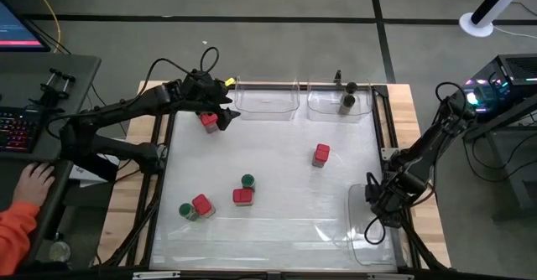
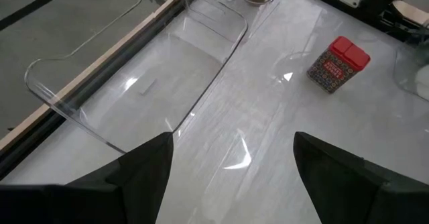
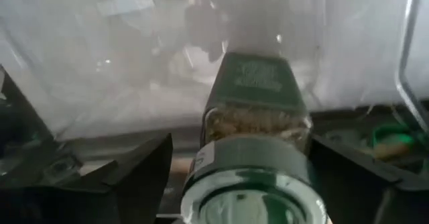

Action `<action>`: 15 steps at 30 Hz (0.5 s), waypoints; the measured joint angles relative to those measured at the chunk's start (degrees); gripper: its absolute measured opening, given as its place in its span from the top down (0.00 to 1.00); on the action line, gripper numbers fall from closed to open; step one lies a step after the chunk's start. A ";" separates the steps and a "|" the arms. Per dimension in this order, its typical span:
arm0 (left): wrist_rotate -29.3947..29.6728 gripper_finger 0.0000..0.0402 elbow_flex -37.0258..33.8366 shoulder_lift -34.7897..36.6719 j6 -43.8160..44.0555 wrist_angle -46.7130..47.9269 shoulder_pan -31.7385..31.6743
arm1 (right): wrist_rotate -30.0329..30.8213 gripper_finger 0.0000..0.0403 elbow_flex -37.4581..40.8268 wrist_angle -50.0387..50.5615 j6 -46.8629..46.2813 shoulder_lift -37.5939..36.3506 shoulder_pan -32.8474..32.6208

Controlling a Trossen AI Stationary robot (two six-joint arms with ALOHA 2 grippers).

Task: Sort spices by type
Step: Adjust the black seasoning bottles inside the top right transparent bin

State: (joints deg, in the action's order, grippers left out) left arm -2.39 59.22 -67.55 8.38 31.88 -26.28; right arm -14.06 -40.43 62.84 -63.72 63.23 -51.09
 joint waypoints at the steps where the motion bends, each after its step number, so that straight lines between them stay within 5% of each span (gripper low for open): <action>1: 0.00 0.26 0.00 0.00 -0.02 0.00 0.00 | -0.53 0.19 -0.24 0.43 -0.68 -0.03 0.00; 10: 0.04 0.26 -0.02 0.00 -1.07 0.04 0.01 | 2.69 0.18 -13.43 13.12 -0.54 -0.03 0.07; 15: 0.04 0.26 -0.02 0.00 -1.04 1.05 0.00 | 13.17 0.18 -25.48 21.88 -4.23 -0.03 3.07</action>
State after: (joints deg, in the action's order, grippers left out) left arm -2.35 59.20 -67.55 7.34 32.93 -26.28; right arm -0.89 -65.92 84.71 -67.95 63.20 -48.02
